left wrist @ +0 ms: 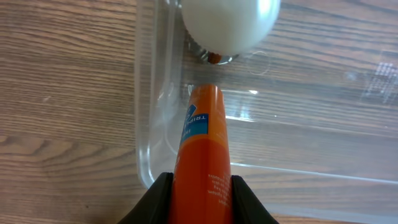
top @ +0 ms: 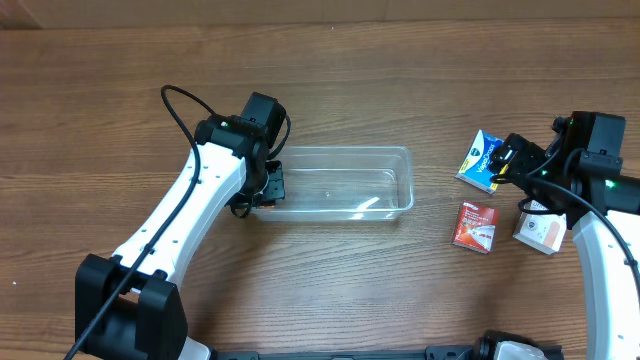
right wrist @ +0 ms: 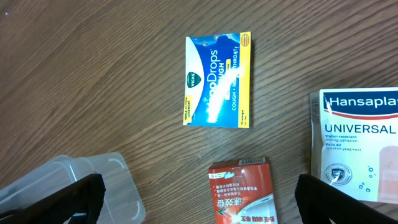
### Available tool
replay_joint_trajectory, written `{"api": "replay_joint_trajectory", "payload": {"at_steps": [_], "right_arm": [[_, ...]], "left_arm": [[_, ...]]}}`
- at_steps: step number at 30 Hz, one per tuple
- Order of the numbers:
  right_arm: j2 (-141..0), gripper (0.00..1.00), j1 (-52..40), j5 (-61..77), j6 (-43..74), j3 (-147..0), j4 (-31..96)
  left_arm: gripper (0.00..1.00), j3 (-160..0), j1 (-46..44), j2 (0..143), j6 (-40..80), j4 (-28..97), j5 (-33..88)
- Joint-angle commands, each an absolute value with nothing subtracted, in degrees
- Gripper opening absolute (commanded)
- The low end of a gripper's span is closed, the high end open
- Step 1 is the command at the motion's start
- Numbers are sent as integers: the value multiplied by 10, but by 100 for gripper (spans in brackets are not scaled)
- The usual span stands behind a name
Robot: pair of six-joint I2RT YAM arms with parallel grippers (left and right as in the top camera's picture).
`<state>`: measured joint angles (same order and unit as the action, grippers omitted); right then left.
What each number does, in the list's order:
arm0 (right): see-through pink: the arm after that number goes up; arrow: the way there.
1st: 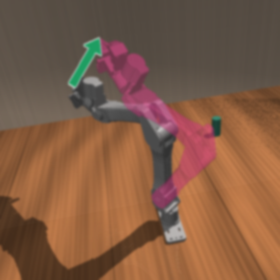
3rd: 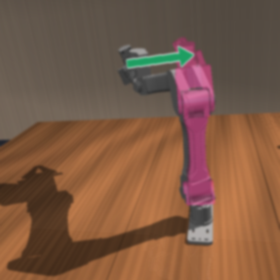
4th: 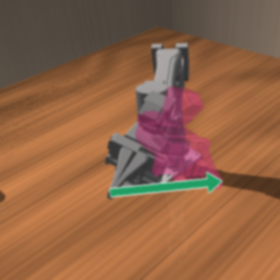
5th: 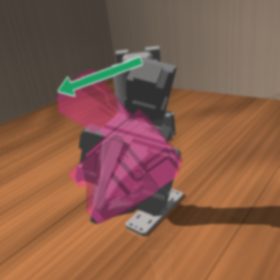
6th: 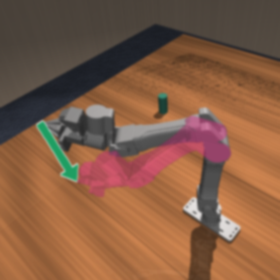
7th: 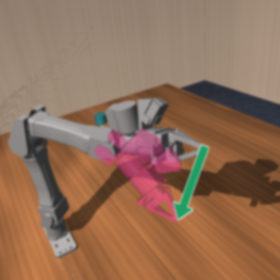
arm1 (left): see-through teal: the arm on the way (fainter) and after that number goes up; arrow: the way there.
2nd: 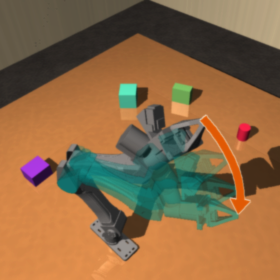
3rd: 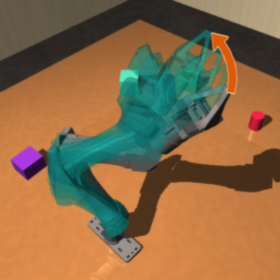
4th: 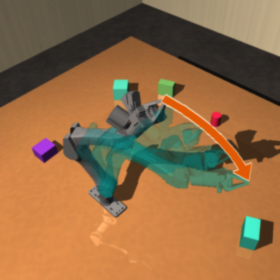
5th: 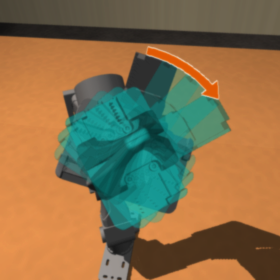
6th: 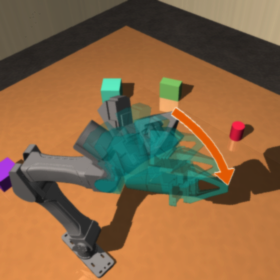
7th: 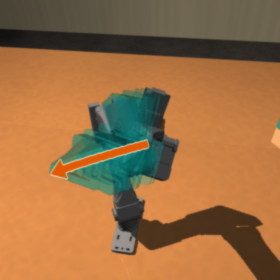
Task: Pack container
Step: 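Place the orange tube into the container beside the bottle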
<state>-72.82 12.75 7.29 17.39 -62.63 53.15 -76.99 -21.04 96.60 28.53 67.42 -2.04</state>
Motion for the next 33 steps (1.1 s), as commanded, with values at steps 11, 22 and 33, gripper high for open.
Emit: {"api": "replay_joint_trajectory", "payload": {"at_steps": [11,22,33], "right_arm": [[-727,100,129,77,176,-642,531],[-727,100,129,73,176,-642,538],[-830,100,129,0,148,-917,711]], "left_arm": [[59,-769,-214,963,298,672,-30],[88,-930,-213,954,268,732,-37],[100,-1040,-90,898,266,766,-52]]}}
